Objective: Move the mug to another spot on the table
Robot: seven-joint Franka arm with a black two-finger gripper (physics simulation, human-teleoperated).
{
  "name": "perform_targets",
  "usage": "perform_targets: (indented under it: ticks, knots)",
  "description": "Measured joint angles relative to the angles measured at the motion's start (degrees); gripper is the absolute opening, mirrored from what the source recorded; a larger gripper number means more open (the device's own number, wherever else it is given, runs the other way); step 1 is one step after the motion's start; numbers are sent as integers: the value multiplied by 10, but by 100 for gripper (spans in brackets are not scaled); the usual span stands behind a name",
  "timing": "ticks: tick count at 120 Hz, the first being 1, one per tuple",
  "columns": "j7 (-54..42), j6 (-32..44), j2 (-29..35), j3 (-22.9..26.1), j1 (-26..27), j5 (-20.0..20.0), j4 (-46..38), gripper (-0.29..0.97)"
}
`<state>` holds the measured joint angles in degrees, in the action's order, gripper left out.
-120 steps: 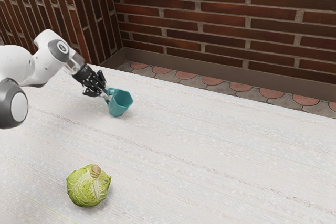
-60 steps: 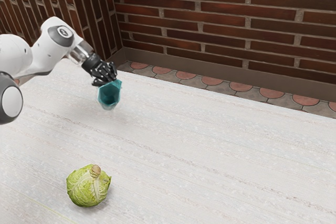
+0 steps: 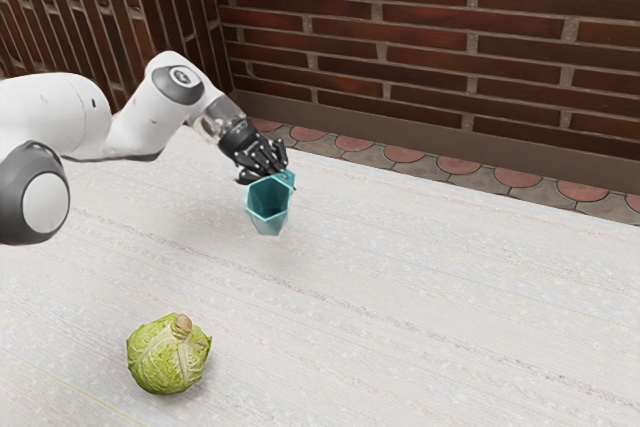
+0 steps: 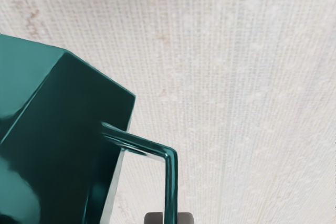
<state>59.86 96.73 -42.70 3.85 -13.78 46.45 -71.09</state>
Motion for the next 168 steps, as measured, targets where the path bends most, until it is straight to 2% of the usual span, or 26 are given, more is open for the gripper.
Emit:
perform_targets:
  ticks: [22,38,60,84,124,168]
  knots:
    - [35,23,12,-9,10,2,-26,-10]
    - [57,56,79,-14,17,5,-129,-10]
    - [80,80,87,-18,16,4,-152,-10]
    - [99,86,75,-16,12,23,-154,-10]
    - [128,1,18,-7,-16,44,-113,-10]
    - [131,-19,-27,5,-29,69,-90,-10]
